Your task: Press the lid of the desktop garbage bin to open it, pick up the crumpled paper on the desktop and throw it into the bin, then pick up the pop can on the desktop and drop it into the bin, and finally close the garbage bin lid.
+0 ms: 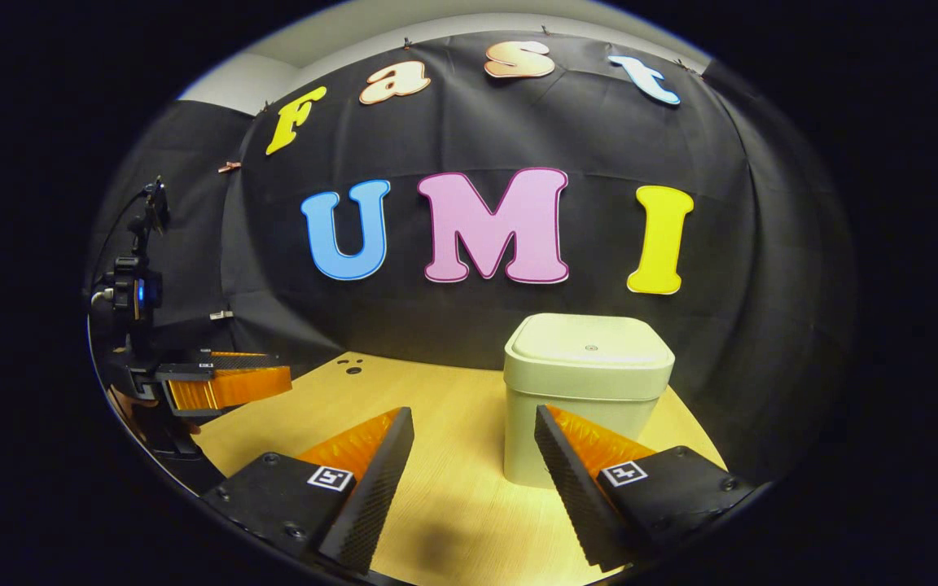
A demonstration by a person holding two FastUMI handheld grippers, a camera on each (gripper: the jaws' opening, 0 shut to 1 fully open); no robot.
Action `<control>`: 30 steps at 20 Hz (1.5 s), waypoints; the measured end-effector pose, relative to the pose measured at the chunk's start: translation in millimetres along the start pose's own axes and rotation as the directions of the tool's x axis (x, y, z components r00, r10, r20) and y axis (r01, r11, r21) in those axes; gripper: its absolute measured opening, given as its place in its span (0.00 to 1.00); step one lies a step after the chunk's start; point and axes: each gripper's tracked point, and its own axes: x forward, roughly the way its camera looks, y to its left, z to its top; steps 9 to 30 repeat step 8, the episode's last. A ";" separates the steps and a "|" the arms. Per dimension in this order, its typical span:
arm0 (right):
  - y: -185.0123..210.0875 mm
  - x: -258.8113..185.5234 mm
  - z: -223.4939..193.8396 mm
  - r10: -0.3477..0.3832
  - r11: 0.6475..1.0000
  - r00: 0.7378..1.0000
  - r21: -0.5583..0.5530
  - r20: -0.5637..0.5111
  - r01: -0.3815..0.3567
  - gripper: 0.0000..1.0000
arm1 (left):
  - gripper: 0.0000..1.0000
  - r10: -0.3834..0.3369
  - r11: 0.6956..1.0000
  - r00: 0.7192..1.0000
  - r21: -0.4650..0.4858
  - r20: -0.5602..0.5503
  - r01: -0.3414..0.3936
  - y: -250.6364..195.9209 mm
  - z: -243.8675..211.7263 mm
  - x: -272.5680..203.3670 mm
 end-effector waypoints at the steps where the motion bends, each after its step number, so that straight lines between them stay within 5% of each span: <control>1: -1.5 0.4 -1.9 0.000 1.000 1.000 0.006 -0.007 0.000 0.95 | 0.94 0.001 1.000 1.000 0.001 0.003 -0.001 -1.5 1.3 -0.6; 30: -8.2 0.9 -12.6 -0.011 0.999 0.999 0.042 -0.038 0.013 0.95 | 0.95 -0.009 1.000 1.000 0.016 -0.001 0.009 -6.9 3.2 3.0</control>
